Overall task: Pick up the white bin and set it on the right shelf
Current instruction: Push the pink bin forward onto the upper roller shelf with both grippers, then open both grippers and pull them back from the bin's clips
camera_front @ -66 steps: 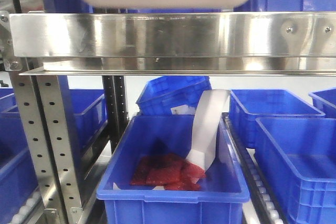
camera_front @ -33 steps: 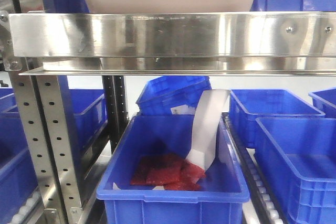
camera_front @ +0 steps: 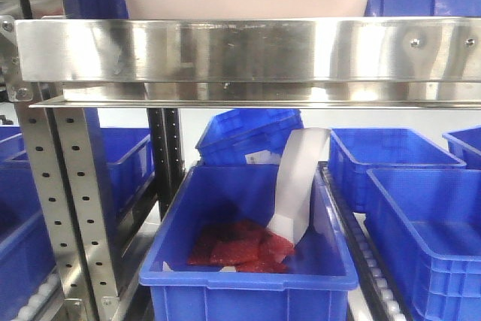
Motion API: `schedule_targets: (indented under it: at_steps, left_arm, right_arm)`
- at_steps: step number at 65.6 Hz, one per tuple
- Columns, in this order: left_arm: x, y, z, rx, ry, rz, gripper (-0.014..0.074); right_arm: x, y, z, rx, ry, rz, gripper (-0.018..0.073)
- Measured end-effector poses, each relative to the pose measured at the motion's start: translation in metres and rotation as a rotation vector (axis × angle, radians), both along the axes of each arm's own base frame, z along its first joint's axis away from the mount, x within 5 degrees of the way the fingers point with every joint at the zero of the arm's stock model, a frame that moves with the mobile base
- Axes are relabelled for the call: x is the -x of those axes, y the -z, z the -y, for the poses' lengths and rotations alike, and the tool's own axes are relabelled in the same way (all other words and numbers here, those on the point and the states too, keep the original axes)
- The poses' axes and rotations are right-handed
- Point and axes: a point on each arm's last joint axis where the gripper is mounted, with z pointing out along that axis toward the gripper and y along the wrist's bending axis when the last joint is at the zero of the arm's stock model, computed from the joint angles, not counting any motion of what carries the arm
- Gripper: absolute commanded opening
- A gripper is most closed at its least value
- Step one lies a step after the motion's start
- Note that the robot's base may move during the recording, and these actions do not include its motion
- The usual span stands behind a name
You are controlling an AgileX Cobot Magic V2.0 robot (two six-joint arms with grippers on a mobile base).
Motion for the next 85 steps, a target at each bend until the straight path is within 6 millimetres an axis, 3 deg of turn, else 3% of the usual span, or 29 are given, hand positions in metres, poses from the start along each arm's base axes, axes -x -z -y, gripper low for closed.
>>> schedule_targets:
  at_steps: [8, 12, 18, 23, 28, 32, 46, 51, 59, 69, 76, 85]
  left_arm:
    - [-0.001, 0.0, -0.014, 0.004, -0.013, -0.002, 0.051]
    - [0.0, -0.001, -0.02, 0.005, -0.005, -0.001, 0.0464]
    - [0.001, -0.001, -0.022, 0.007, 0.005, -0.003, 0.0257]
    - [0.002, -0.001, -0.021, 0.007, 0.012, -0.004, 0.002]
    - [0.002, -0.001, -0.021, 0.008, 0.017, -0.004, -0.0139]
    - [0.002, -0.001, -0.021, 0.006, 0.017, -0.002, -0.0099]
    - [0.0, -0.004, -0.025, 0.049, -0.016, -0.013, -0.0118]
    - [0.006, -0.011, -0.025, 0.019, -0.022, 0.001, -0.0118]
    - [0.024, -0.034, -0.022, -0.131, -0.105, 0.071, -0.0118]
    - [0.057, -0.077, -0.008, -0.237, -0.261, 0.2, -0.0118]
    - [0.076, -0.096, -0.002, -0.334, -0.339, 0.265, -0.0118]
    - [0.093, -0.1, 0.004, -0.477, -0.422, 0.254, -0.0118]
  right_arm:
    - [0.001, 0.0, 0.02, -0.002, 0.041, 0.001, 0.0624]
    - [0.002, 0.0, 0.025, -0.003, 0.041, 0.003, 0.0603]
    - [0.003, -0.001, 0.026, -0.005, 0.029, 0.005, 0.048]
    - [0.004, -0.001, 0.025, -0.005, 0.014, 0.006, 0.0295]
    - [0.004, -0.001, 0.024, -0.003, 0.01, 0.008, 0.0142]
    - [0.004, -0.001, 0.024, -0.003, 0.01, 0.008, 0.0048]
    - [0.004, -0.002, 0.026, -0.017, 0.035, -0.003, 0.0057]
    - [0.01, -0.012, 0.024, 0.006, 0.045, 0.009, 0.0057]
    - [0.035, -0.049, 0.012, 0.138, 0.143, 0.102, 0.0057]
    - [0.075, -0.1, -0.004, 0.3, 0.343, 0.276, 0.0057]
    - [0.096, -0.122, -0.011, 0.387, 0.449, 0.38, 0.0057]
    - [0.117, -0.138, -0.017, 0.484, 0.472, 0.47, 0.0057]
